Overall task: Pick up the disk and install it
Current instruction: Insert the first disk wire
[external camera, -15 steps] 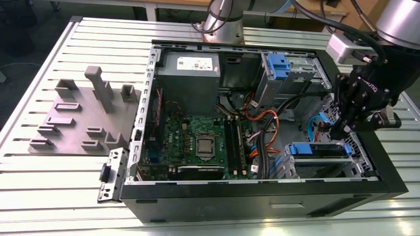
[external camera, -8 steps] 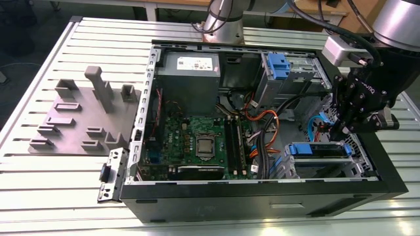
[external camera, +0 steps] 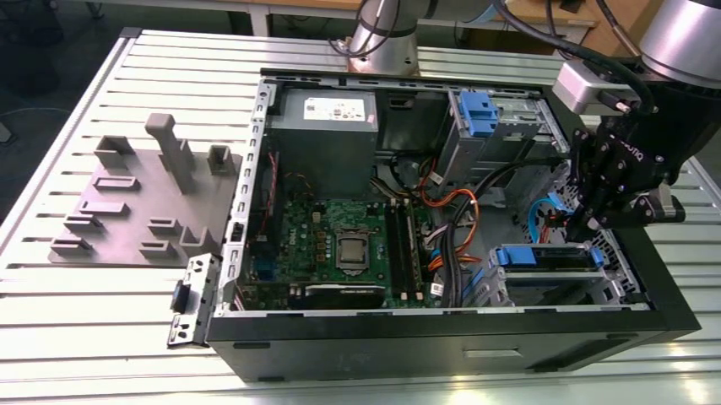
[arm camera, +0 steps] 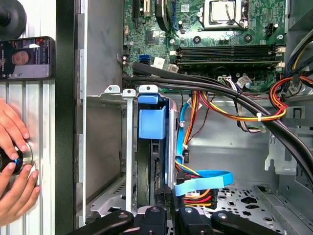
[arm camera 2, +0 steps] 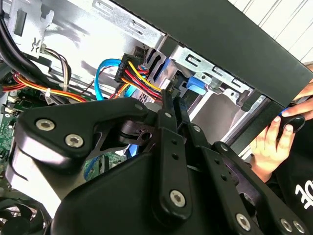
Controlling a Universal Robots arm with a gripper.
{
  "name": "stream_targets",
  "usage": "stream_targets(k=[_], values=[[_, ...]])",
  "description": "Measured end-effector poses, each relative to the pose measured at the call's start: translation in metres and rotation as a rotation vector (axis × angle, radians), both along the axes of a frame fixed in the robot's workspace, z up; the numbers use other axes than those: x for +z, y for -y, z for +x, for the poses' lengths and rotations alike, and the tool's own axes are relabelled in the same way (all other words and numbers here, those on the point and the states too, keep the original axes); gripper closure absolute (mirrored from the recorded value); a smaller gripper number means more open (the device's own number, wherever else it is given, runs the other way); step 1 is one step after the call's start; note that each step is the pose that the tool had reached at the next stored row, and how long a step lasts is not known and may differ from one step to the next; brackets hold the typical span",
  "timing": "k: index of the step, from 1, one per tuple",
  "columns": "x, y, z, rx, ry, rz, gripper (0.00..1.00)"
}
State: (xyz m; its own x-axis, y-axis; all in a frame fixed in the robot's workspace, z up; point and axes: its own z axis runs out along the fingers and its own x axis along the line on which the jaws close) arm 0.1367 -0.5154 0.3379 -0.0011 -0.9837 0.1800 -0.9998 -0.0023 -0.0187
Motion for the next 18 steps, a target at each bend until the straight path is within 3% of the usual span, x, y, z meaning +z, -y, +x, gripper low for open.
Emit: stream_targets(k=[6,9,15,18], values=[[0.0,0.0,-0.0001,0.0,0.0004,0.0,0.84],[0.0,0.0,-0.0003,0.0,0.0035,0.0,0.84],[-0.0005,0.0009,-0.0037,0.001,0.0207,-0.0001,0.84],[-0.0006,0.0054,-0.0053,0.001,0.0251,0.0011,0.84]])
